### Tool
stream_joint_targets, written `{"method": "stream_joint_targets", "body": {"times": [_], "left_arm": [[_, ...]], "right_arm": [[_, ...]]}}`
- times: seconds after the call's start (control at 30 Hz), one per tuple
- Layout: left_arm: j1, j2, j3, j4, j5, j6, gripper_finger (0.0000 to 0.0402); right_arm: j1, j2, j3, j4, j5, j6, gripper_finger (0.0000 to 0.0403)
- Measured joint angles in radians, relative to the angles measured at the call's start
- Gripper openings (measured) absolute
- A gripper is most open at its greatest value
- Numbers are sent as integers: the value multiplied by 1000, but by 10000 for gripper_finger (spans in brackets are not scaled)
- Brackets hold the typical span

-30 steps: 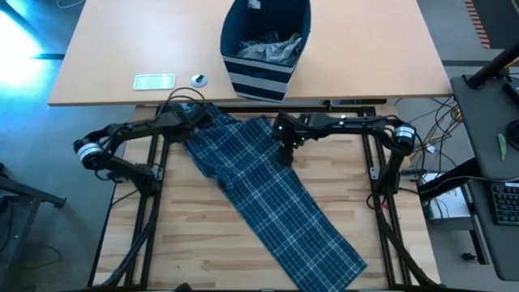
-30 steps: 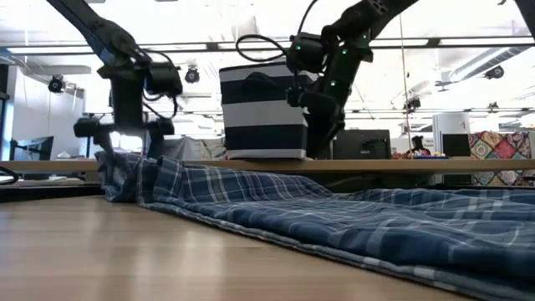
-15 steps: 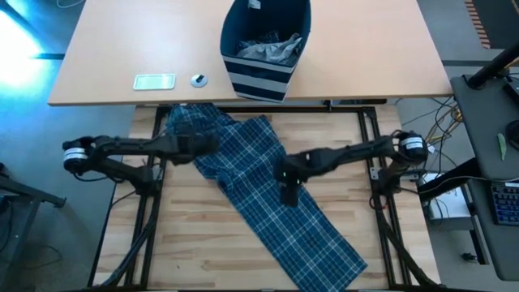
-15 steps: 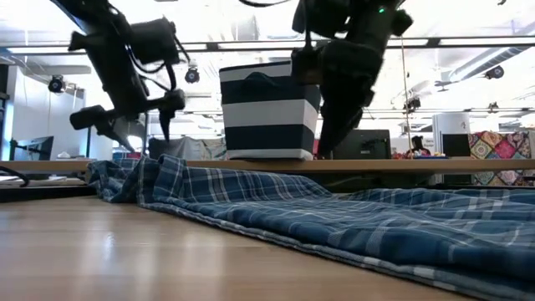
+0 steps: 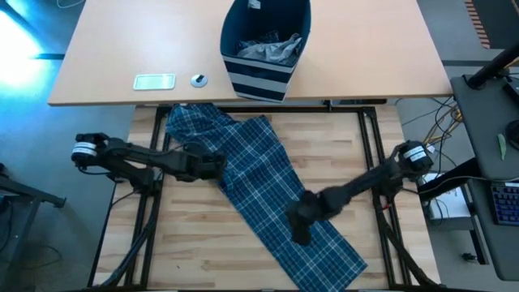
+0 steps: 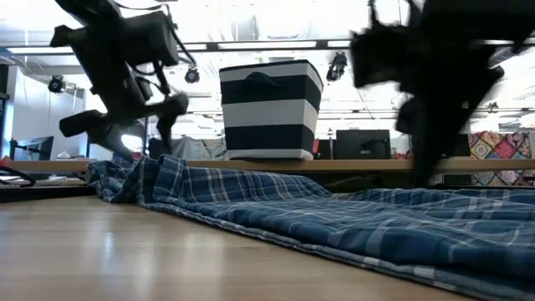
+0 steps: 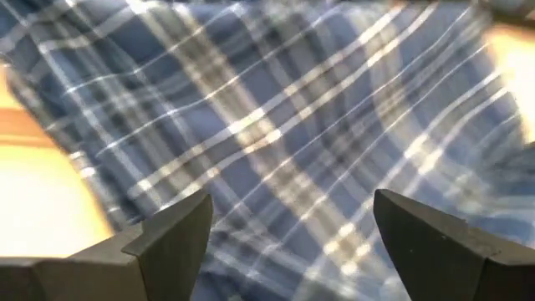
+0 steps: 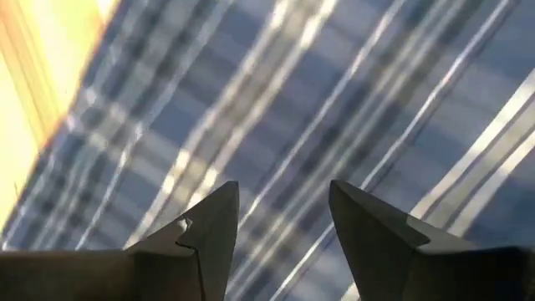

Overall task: Fold Laundry from Bin
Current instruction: Fold the blue patterned pants

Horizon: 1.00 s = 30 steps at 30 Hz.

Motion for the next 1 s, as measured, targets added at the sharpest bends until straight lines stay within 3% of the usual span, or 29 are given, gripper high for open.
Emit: {"method": "stream_joint_targets", "body": {"times": [0.27,0.47,0.63,0.8,0.9,1.0], "left_arm": [[76,20,-1,-40,93,92,315],[-8,-23,-1,127,105,105,315],[-152,3,-1,377,92,156,315],[-238,126,1,563,65,167,315],[-229,221,33,509,81,160,315],[-213,300,73,336,167,136,315]], "right_arm": [[145,55,-65,24,-37,292,185],[220,64,-64,12,-75,409,185],[219,32,7,-80,-109,396,185],[202,-6,81,-99,-30,282,185],[176,-3,84,-105,-14,254,185],[152,-5,76,-98,1,251,185]]}}
